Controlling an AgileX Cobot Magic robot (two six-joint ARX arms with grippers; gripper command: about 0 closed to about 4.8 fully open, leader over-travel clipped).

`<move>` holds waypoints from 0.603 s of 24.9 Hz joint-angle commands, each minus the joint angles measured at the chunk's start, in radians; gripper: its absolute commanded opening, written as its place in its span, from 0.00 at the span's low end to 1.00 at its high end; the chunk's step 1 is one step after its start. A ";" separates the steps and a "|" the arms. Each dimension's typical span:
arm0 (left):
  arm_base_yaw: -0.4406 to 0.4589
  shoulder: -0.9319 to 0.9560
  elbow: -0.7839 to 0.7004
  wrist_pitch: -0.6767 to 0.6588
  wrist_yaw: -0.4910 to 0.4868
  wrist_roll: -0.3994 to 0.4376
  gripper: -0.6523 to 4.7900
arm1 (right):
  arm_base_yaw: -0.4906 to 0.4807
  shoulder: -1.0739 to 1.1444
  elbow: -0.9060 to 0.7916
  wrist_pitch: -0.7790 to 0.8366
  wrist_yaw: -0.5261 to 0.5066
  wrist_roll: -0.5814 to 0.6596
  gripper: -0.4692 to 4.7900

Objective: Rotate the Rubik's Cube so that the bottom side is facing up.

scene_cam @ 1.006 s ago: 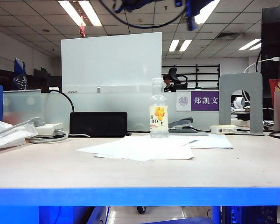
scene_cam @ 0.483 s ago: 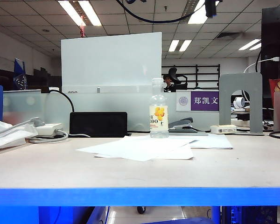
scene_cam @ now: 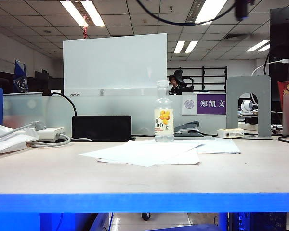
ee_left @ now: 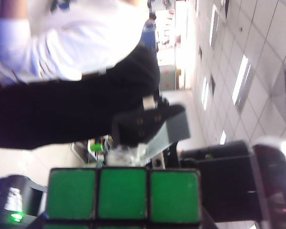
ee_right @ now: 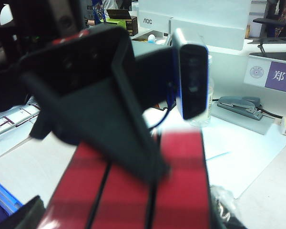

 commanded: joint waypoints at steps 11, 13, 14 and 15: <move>-0.005 -0.006 0.005 0.094 -0.029 -0.014 0.21 | 0.001 -0.007 0.004 -0.026 0.006 -0.003 0.64; -0.005 -0.006 0.005 0.127 -0.030 -0.014 0.21 | 0.001 -0.007 0.005 -0.029 0.006 -0.003 0.58; -0.005 -0.006 0.005 0.146 -0.031 -0.014 0.21 | 0.001 -0.007 0.005 -0.034 0.006 -0.003 0.52; -0.005 -0.006 0.005 0.163 -0.041 -0.013 0.22 | 0.001 -0.007 0.005 -0.041 0.006 -0.003 0.51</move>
